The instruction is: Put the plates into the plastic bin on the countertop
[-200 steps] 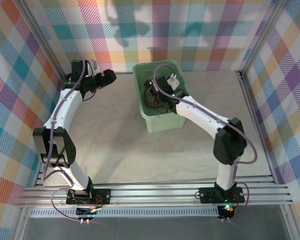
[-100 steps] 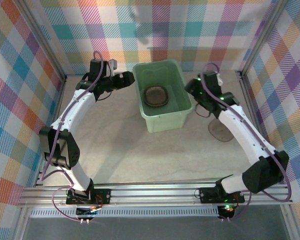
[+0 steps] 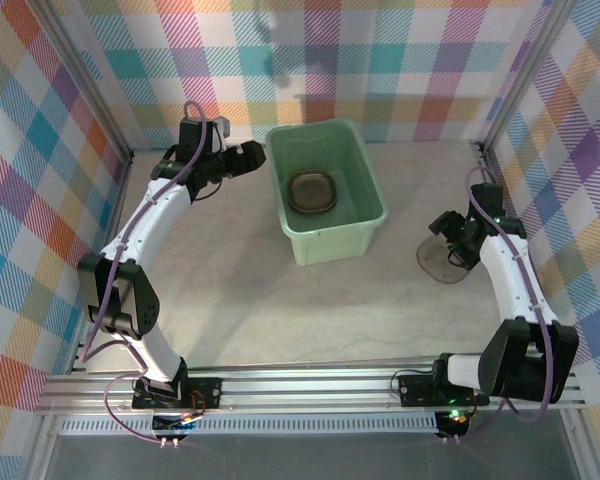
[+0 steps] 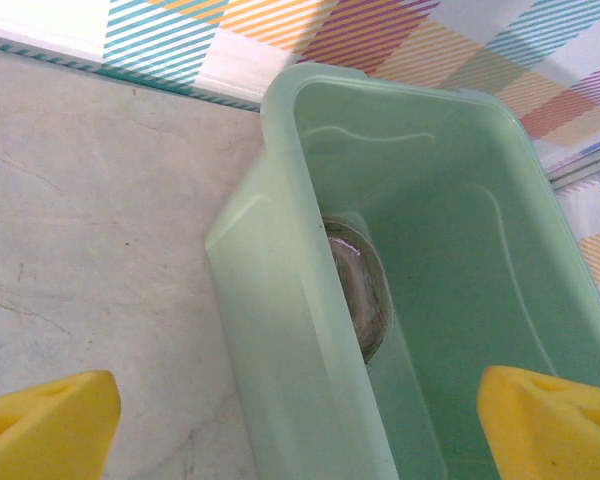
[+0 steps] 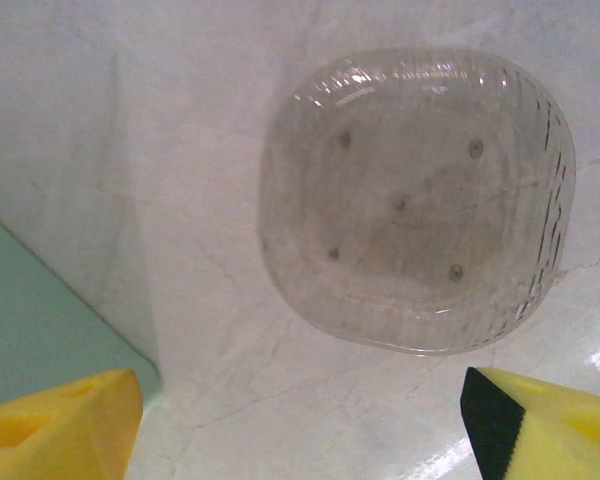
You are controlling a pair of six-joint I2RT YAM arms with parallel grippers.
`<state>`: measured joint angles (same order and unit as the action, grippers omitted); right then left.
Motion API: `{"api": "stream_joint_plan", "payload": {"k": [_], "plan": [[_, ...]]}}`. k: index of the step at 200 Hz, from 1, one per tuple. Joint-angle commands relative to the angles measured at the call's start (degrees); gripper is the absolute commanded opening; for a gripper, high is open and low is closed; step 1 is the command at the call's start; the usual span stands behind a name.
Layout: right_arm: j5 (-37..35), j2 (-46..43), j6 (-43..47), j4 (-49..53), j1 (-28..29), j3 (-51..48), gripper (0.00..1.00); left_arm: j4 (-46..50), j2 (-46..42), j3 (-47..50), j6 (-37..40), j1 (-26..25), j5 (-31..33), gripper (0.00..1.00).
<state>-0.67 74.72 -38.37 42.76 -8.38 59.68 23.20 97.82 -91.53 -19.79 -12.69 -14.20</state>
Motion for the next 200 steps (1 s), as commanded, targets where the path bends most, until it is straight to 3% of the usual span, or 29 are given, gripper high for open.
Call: {"api": "stream_joint_plan", "payload": {"k": [1, 38, 85, 132, 200], "plan": [[8.0, 3.4, 6.5, 0.0, -4.5, -1.7, 0.82, -0.3, -2.7, 1.4, 1.1, -0.3, 0.2, 0.92], [13.7, 11.9, 12.0, -2.1, -8.7, -2.3, 0.73, -0.7, -4.1, 4.3, 2.3, -0.3, 0.8, 0.92], [7.8, 14.4, 16.8, -0.5, -9.8, -1.0, 0.7, -1.0, -4.3, 6.4, 3.4, -0.3, 1.1, 0.92], [5.7, 15.7, 19.5, 0.7, -13.5, -1.8, 0.69, 0.5, -3.6, 4.9, 4.9, -0.2, 1.0, 0.92], [3.0, 19.7, 20.7, -1.7, -14.1, -2.2, 0.66, 1.4, -3.8, 4.4, 5.2, -0.2, 1.1, 0.92]]}}
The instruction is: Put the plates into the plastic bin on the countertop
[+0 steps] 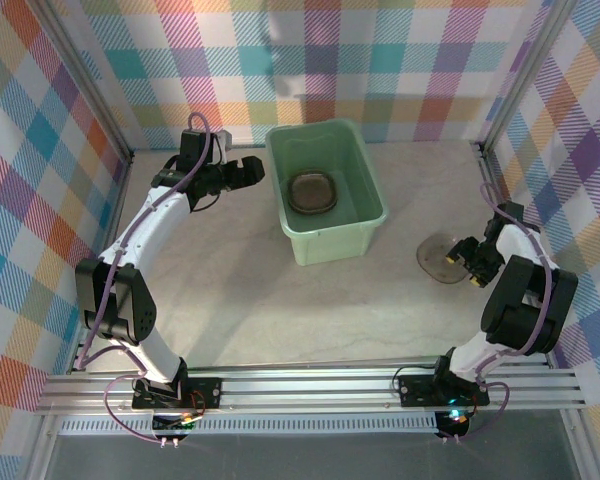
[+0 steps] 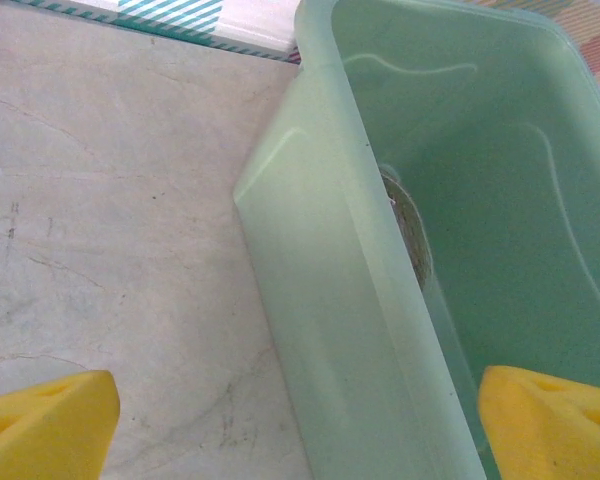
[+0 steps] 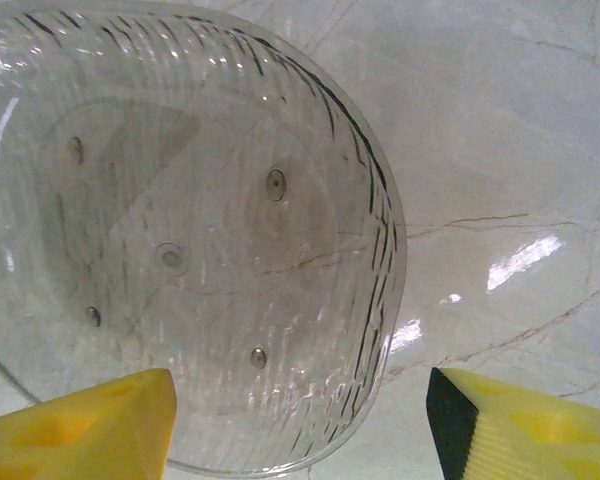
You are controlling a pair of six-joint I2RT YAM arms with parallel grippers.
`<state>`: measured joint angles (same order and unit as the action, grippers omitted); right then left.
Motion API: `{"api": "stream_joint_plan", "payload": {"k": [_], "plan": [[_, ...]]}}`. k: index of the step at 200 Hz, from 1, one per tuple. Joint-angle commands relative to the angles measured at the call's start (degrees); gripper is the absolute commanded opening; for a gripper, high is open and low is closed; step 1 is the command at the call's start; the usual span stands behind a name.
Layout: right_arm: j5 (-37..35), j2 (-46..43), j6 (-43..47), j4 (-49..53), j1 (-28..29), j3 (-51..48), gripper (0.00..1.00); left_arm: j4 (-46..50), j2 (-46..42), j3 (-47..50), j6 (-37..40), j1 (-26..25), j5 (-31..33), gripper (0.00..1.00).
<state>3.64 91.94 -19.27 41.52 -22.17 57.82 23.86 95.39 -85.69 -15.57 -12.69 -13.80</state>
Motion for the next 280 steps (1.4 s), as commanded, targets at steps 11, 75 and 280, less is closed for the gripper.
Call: {"api": "stream_joint_plan", "payload": {"k": [11, 75, 280], "plan": [[-1.4, 3.7, 1.9, -0.8, -0.4, -0.1, 0.65, 0.8, -1.5, -1.4, 1.1, -0.2, 0.9, 0.92], [-1.7, 6.1, 2.1, -4.3, -0.3, -0.2, 0.51, 0.8, -2.4, -0.8, 0.8, -0.2, 1.8, 0.92], [-2.3, 2.3, -0.1, -12.7, -0.3, -6.7, 0.12, 0.8, -1.2, -3.1, 0.0, -0.2, -0.1, 0.92]]}}
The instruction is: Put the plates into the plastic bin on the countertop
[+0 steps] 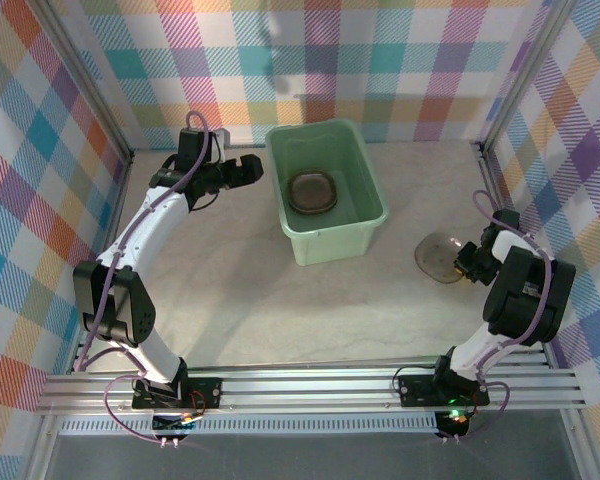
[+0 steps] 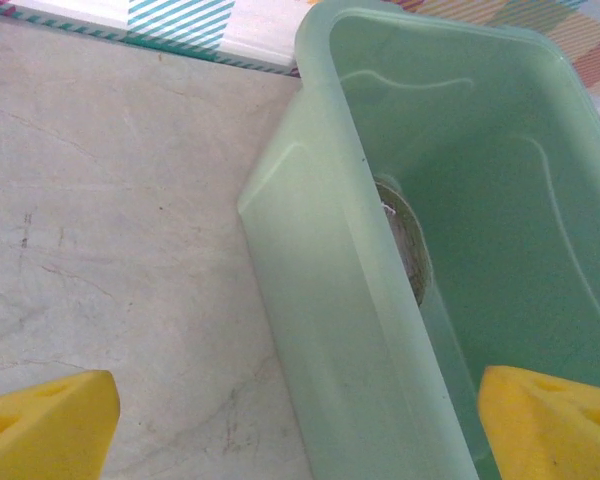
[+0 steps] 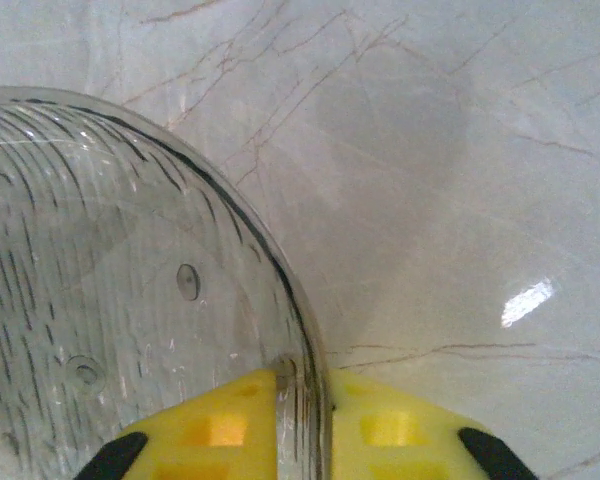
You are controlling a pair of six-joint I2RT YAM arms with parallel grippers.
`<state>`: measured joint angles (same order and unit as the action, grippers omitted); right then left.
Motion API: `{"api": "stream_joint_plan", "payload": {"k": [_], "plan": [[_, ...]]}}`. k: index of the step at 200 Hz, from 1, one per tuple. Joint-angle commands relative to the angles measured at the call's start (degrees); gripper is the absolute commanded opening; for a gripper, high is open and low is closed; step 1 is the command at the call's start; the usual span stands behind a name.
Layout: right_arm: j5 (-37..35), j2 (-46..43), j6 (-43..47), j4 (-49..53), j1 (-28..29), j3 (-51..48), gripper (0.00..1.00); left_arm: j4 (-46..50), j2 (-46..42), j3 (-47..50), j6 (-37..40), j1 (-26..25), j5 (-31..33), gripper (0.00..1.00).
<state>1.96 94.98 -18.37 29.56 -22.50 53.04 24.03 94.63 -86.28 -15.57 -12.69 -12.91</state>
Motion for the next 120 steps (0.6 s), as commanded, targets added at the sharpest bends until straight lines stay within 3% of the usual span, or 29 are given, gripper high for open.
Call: {"api": "stream_joint_plan", "payload": {"k": [1, 69, 120], "plan": [[-0.7, -0.8, -1.0, -0.8, 0.0, -1.9, 0.12, 0.6, -0.4, -2.6, 0.0, -0.2, -1.0, 0.92], [-2.8, -8.6, -4.6, 0.6, 0.0, -2.5, 0.01, 0.8, 0.7, -4.6, 0.3, -0.2, -1.9, 0.92], [-1.5, -16.4, -10.8, 3.4, 0.0, -1.6, 0.0, 1.3, 1.1, -6.9, 0.6, -0.1, -2.3, 0.92]]}}
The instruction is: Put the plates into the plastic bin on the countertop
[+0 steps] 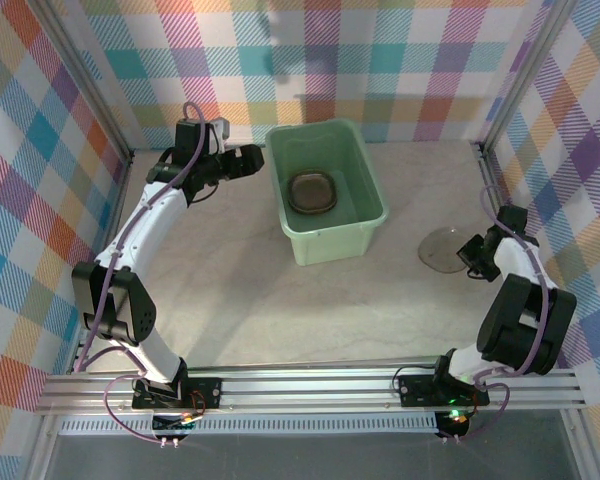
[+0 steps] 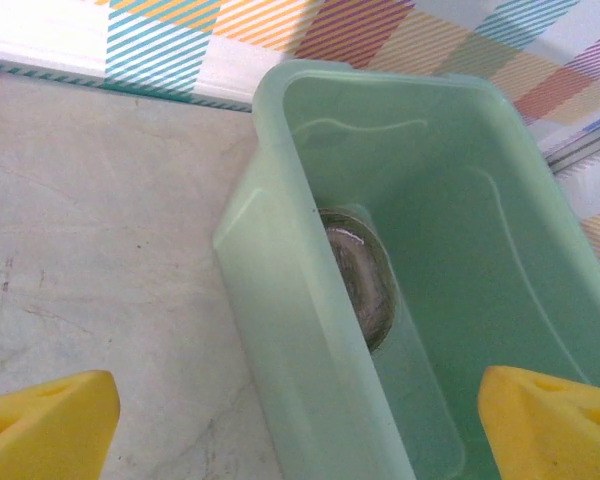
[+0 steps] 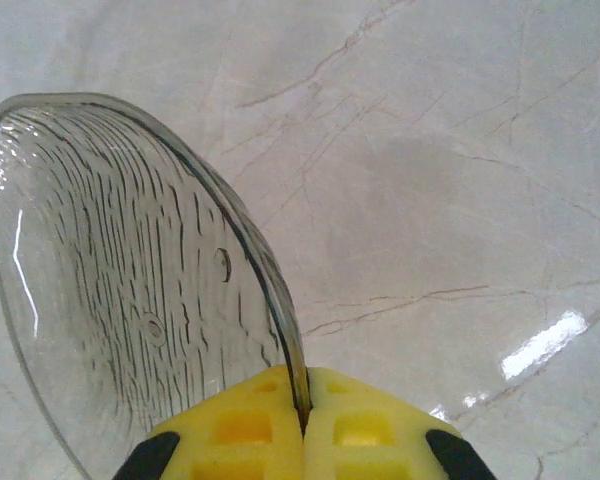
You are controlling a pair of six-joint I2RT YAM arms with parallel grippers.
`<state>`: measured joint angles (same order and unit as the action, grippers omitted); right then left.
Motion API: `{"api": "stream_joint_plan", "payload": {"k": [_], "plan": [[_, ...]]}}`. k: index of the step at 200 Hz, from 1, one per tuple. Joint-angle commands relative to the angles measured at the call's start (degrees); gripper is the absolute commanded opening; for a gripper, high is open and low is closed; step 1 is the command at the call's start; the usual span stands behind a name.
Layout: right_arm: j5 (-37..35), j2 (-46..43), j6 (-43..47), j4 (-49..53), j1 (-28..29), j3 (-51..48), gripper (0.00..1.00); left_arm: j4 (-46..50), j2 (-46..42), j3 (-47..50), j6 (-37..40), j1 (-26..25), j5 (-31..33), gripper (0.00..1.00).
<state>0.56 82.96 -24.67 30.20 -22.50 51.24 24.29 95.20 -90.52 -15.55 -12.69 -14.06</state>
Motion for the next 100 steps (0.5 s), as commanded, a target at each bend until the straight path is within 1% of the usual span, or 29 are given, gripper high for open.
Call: {"api": "stream_joint_plan", "payload": {"k": [1, 23, 44, 71, 100], "plan": [[-0.2, -4.6, -4.6, 2.9, 0.0, 0.3, 0.0, 1.1, 0.6, -2.7, 0.5, -0.1, -1.1, 0.92], [-0.5, -9.7, -9.1, 5.0, 0.1, 1.8, 0.0, 1.6, 1.0, -4.1, 0.7, -0.1, -0.8, 0.92], [0.7, -14.9, -13.8, 4.6, 0.8, 4.4, 0.0, 2.6, 2.0, -5.3, 1.4, 0.0, 0.3, 0.92], [-2.3, -16.5, -17.8, 6.3, 6.9, 12.5, 0.0, 2.2, 3.0, -5.6, 1.1, 0.6, 0.7, 0.92], [-6.2, -14.8, -24.2, 5.9, 15.0, 20.8, 0.0, 2.5, 3.9, -6.5, 0.4, 1.2, 2.1, 0.92]]}}
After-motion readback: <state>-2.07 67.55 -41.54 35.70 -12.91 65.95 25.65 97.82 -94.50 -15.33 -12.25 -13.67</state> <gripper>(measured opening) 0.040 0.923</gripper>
